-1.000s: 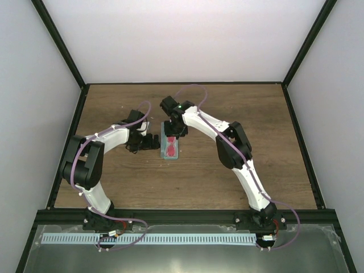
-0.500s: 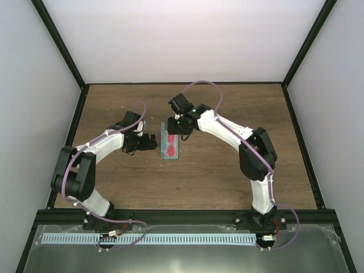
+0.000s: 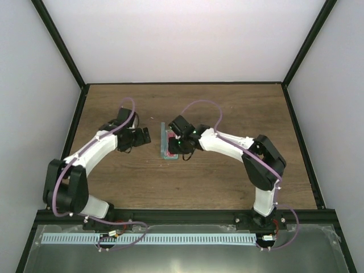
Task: Organize the sunglasses
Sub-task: Adjust the sunglasses in the sunglasses case.
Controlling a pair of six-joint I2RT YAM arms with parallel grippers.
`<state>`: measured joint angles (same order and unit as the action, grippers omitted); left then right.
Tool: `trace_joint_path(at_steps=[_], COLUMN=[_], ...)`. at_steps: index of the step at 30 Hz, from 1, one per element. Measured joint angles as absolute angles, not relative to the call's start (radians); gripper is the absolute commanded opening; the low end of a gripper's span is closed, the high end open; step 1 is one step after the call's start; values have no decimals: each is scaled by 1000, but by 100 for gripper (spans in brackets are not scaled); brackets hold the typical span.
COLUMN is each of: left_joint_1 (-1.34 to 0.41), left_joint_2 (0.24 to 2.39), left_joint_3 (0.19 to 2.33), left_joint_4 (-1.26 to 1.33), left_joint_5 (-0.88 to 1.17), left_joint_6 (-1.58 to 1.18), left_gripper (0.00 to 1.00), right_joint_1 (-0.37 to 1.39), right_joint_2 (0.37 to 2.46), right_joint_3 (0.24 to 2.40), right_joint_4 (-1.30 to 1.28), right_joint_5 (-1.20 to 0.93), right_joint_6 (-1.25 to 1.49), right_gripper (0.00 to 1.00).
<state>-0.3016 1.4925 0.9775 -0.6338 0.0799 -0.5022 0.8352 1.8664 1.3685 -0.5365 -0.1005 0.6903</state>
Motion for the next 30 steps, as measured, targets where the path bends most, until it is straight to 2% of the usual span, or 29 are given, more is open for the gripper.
trace_joint_path(at_steps=[4, 11, 14, 16, 22, 30], left_joint_1=[-287, -274, -273, -273, -274, -275], left_joint_2=[1389, 1296, 1310, 1338, 1369, 1326], left_joint_3=[980, 955, 955, 956, 957, 957], left_joint_4=[-649, -664, -663, -663, -664, -646], left_joint_5=[30, -66, -86, -94, -113, -149], left_joint_6=[-560, -636, -659, -669, -681, -670], left_gripper=[100, 100, 100, 100, 100, 100], right_joint_1=[874, 910, 910, 910, 911, 902], right_joint_2=[1817, 1814, 1802, 1779, 1685, 1597], right_joint_3=[1264, 1251, 1230, 1198, 1112, 1105], right_joint_4=[-475, -395, -359, -342, -320, -308], right_joint_5=[-93, -85, -86, -89, -112, -171], right_joint_6=[726, 742, 744, 744, 712, 607], right_gripper=[35, 30, 26, 19, 5, 1])
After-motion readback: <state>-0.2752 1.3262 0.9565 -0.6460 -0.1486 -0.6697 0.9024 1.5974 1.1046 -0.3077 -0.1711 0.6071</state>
